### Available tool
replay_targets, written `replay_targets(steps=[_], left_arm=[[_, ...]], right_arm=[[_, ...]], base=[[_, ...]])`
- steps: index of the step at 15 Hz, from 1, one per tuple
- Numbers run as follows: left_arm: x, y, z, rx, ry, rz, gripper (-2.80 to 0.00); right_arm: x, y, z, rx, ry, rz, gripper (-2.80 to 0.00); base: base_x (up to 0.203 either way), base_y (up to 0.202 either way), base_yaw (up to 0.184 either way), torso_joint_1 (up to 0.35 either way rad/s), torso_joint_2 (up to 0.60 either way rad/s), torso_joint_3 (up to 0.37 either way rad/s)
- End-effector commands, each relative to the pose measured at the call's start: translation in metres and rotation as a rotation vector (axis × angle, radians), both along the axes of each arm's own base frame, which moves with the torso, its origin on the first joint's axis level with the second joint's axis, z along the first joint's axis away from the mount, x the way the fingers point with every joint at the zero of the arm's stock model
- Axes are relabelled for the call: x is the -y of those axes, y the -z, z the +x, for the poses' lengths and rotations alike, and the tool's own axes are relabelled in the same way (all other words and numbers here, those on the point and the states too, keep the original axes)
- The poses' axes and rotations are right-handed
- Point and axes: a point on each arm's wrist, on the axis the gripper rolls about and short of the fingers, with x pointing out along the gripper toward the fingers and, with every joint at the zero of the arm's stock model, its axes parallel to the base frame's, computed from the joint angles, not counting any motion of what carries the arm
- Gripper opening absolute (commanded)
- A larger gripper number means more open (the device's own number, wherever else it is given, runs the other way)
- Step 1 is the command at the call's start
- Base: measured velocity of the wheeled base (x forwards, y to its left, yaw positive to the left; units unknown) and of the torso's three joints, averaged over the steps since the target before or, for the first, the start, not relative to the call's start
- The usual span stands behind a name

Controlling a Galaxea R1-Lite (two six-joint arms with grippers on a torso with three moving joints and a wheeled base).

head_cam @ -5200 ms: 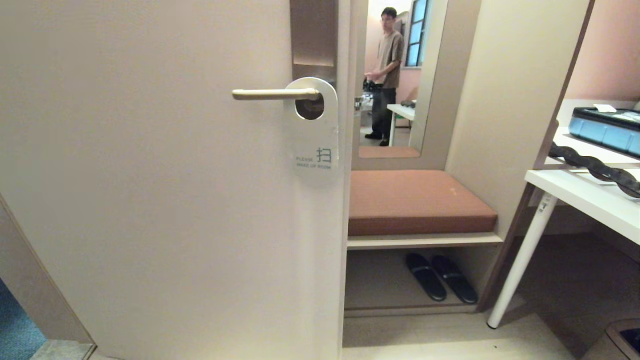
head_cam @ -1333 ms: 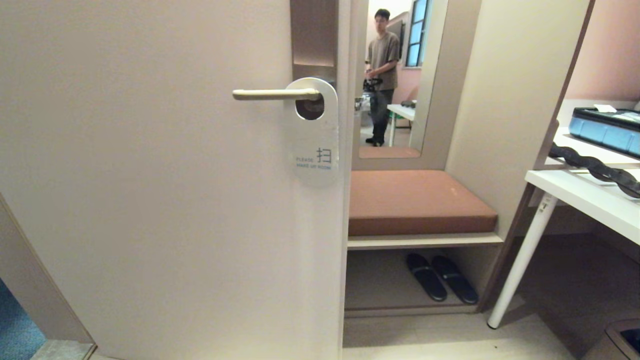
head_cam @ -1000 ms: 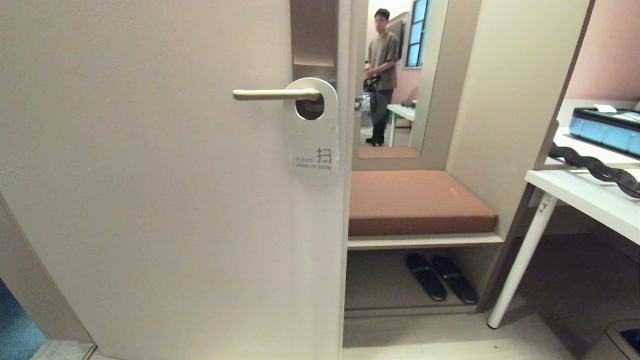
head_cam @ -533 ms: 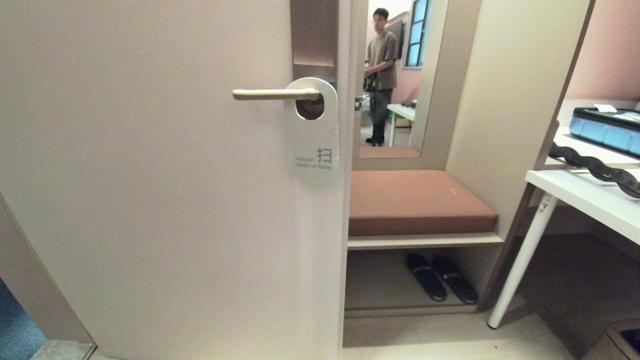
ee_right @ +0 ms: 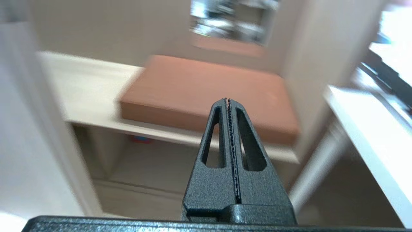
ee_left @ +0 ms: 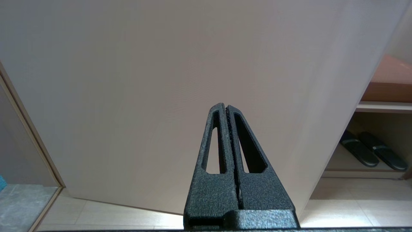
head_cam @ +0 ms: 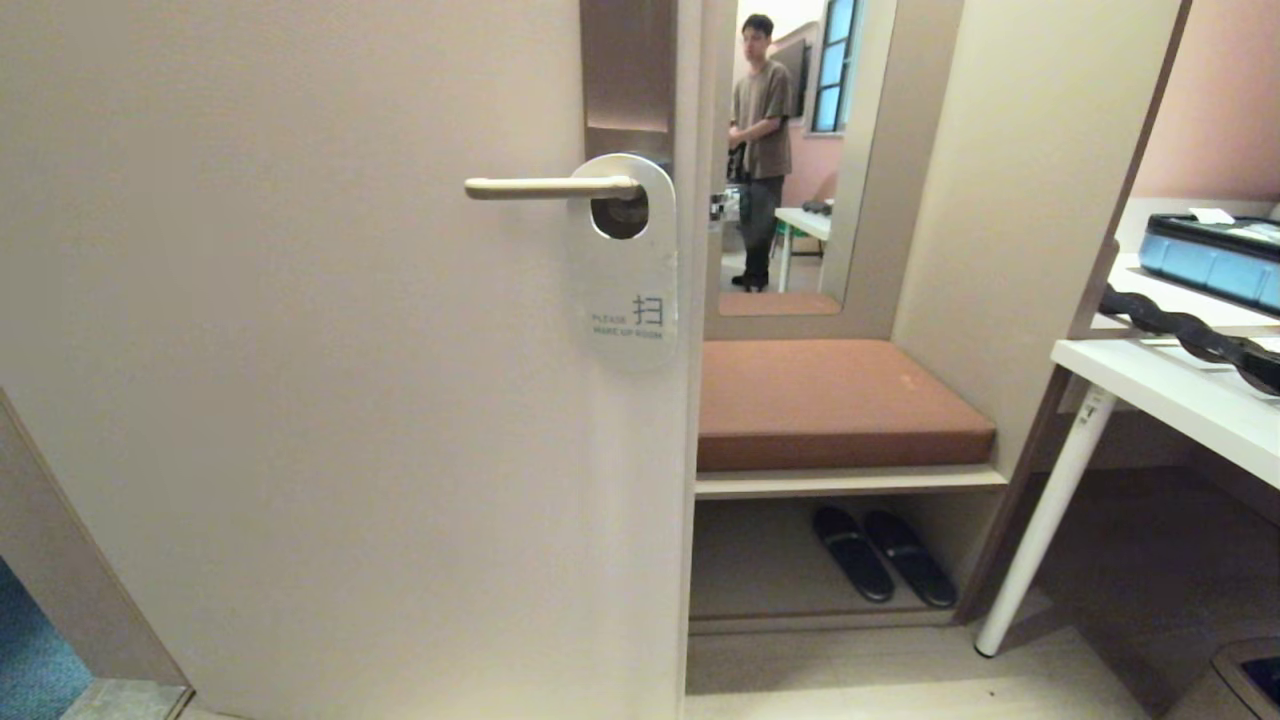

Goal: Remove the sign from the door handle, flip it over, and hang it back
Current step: Take down the sign

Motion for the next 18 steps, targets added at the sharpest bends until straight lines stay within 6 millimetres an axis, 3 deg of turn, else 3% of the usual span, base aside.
replay_targets(steps=[1,6,13,18], left_arm=[[0.0,0.0,0.0,0.001,-0.001,-0.001,-2.8],[0.0,0.0,0.0,0.0,-0.001,-0.001,-2.8],[0.0,0.0,0.0,0.0,-0.001,-0.001,-2.8],[0.0,0.0,0.0,0.0,-0.001,0.0,-2.8]], right_arm=[[0.012,0.008,0.025,-0.032,-0.148,0.023,-2.8],[-0.004,0.016,0.05,-0.031,-0.421,0.038,-2.8],[-0.054,0.018,0.108,-0.001,-0.669,0.02,-2.8],[-0.098,0.016,0.127,0.021,-0.823,0.015,-2.8]], base=[[0.0,0.0,0.0,0.0,0.0,0.0],[0.0,0.0,0.0,0.0,0.0,0.0],[0.0,0.0,0.0,0.0,0.0,0.0],[0.0,0.0,0.0,0.0,0.0,0.0]])
